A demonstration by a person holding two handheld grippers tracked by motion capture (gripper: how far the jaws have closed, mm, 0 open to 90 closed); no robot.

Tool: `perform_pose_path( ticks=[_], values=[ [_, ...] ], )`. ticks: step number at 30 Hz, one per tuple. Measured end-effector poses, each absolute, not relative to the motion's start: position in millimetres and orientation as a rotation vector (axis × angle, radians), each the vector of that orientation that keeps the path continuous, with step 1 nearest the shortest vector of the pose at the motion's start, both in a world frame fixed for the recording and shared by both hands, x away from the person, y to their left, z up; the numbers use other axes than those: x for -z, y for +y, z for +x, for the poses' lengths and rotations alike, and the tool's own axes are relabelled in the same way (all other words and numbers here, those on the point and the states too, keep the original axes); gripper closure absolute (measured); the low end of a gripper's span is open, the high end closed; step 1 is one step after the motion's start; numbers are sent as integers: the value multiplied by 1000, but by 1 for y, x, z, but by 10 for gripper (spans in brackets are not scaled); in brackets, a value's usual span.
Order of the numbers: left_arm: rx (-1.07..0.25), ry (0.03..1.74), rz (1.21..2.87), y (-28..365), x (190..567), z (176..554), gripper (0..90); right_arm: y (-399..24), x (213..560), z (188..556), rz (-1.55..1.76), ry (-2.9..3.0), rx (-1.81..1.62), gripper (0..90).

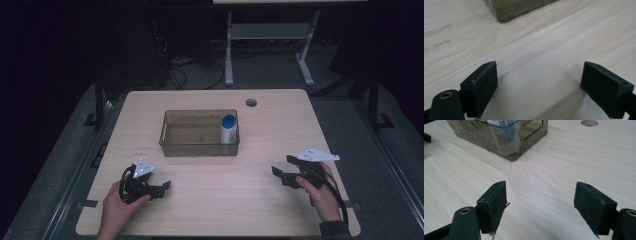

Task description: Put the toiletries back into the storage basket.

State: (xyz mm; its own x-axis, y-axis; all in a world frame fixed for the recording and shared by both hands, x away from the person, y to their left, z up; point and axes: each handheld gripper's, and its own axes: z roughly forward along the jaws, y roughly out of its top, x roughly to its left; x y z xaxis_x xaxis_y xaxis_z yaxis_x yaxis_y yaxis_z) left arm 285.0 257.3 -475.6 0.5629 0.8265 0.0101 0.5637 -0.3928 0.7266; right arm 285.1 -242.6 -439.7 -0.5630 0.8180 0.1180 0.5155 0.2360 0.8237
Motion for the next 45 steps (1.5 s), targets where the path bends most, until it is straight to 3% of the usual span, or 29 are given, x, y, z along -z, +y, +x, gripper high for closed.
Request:
perform_pose_path(
  ticks=[33,45],
  values=[
    [-490,1107,2110,257,476,285,126,-271,477,255,1320,2219,-922,219],
    [-491,1108,2109,257,476,284,126,-275,481,252,1346,2193,-971,188]
  ],
)
